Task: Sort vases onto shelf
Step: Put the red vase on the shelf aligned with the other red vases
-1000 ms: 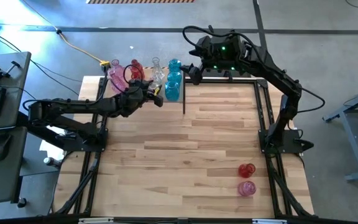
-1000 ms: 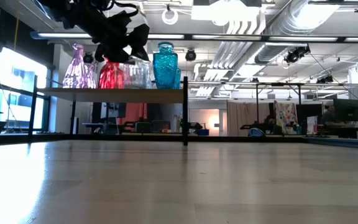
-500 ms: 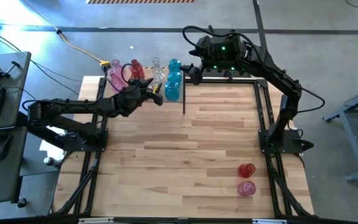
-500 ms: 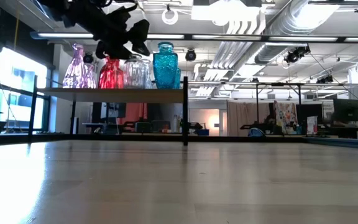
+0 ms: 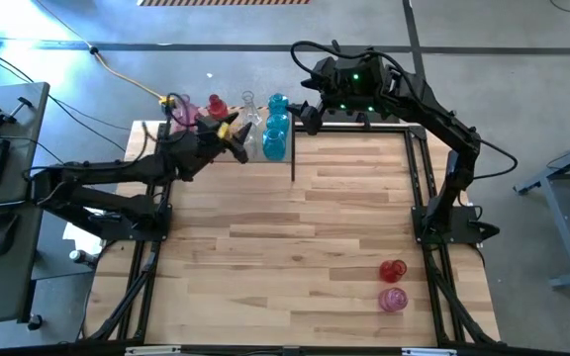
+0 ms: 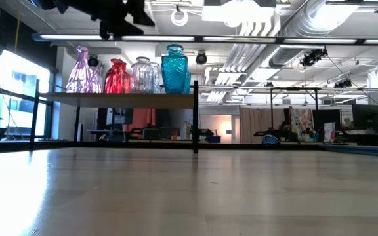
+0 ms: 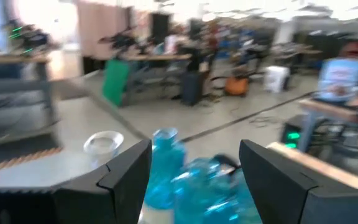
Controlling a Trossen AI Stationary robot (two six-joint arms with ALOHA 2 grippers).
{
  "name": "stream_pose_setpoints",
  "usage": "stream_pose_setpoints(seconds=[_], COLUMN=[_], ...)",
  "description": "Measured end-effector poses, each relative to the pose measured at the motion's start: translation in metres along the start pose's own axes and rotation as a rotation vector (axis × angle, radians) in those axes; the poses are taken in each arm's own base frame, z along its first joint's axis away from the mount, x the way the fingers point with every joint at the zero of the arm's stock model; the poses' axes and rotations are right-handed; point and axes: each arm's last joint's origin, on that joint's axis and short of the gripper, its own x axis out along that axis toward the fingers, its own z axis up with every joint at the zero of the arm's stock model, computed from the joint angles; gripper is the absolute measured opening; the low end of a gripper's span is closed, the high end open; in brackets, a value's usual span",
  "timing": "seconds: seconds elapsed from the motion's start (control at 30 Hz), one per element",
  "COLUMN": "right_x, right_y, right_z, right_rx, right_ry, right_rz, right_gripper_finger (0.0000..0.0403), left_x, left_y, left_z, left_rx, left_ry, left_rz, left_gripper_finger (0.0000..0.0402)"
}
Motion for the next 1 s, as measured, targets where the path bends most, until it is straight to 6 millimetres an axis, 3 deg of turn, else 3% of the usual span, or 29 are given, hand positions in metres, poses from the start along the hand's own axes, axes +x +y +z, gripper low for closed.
stream_pose_setpoints(seconds=[0.37,0.67,1.0], right_x=[0.0,0.0,0.0], right_y=[0.0,0.0,0.0], right_z=[0.0,0.0,0.004], right_rx=[0.0,0.0,-0.003], right_ry=[0.0,0.0,-0.04], right_rz=[0.0,0.0,0.003], right_gripper_finger=[0.0362,0.0362,0.0362], left_x=[-0.037,-0.059,-0.068], left_y=[0.012,0.019,0.015], left_z=[0.037,0.049,0.05], left_rx=[0.049,0.054,0.057], left_ry=[-0.131,-0.17,-0.174], left_rz=[-0.28,-0.493,-0.773], left_gripper_finger=[0.0234,0.0234,0.0234])
